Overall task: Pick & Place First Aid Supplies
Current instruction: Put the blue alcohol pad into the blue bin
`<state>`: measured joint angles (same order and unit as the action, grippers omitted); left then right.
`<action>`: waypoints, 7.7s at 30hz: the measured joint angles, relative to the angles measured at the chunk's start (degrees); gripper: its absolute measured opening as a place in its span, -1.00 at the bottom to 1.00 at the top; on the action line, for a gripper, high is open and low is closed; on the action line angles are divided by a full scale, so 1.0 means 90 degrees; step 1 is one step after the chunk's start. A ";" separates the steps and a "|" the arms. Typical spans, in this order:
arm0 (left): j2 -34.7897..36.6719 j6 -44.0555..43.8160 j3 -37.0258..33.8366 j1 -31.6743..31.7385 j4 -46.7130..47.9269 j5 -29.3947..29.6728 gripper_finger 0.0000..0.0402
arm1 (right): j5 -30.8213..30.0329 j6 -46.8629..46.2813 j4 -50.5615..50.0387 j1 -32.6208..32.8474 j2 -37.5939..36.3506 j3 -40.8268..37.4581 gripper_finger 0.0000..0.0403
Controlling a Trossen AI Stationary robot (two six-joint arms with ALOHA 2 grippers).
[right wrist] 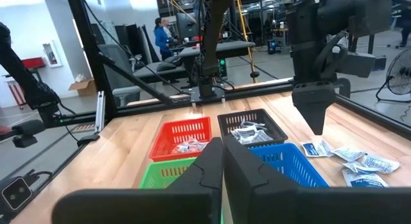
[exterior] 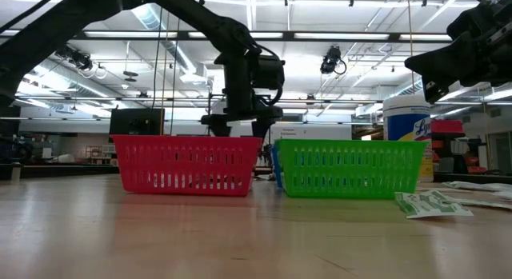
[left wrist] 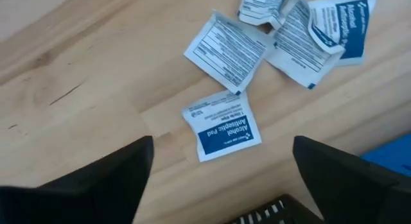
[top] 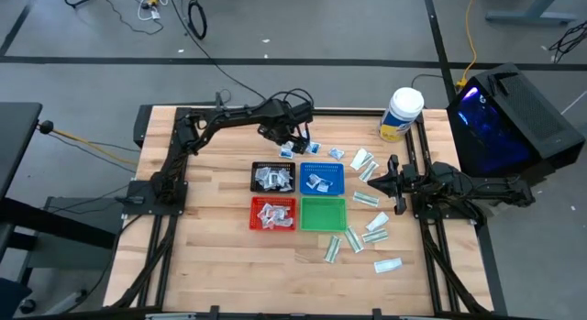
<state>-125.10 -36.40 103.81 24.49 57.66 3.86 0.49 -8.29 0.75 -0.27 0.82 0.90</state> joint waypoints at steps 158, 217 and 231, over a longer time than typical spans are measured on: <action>-0.0797 0.1292 0.2548 -0.1750 0.0812 -0.0216 -0.02 | 0.0000 0.0001 -0.0002 -0.0002 0.0001 -0.0002 -0.91; -0.0797 0.1787 0.2548 -0.1926 0.0685 -0.0233 0.10 | 0.0000 -0.0001 -0.0002 0.0000 0.0002 -0.0001 -0.91; -0.0797 0.1789 0.2548 -0.1923 0.0869 -0.0223 -0.57 | 0.0000 0.0001 -0.0002 -0.0001 0.0002 -0.0001 -0.91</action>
<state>-132.27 -20.30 126.74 7.18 65.47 1.85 0.49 -8.28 0.73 -0.28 0.84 0.89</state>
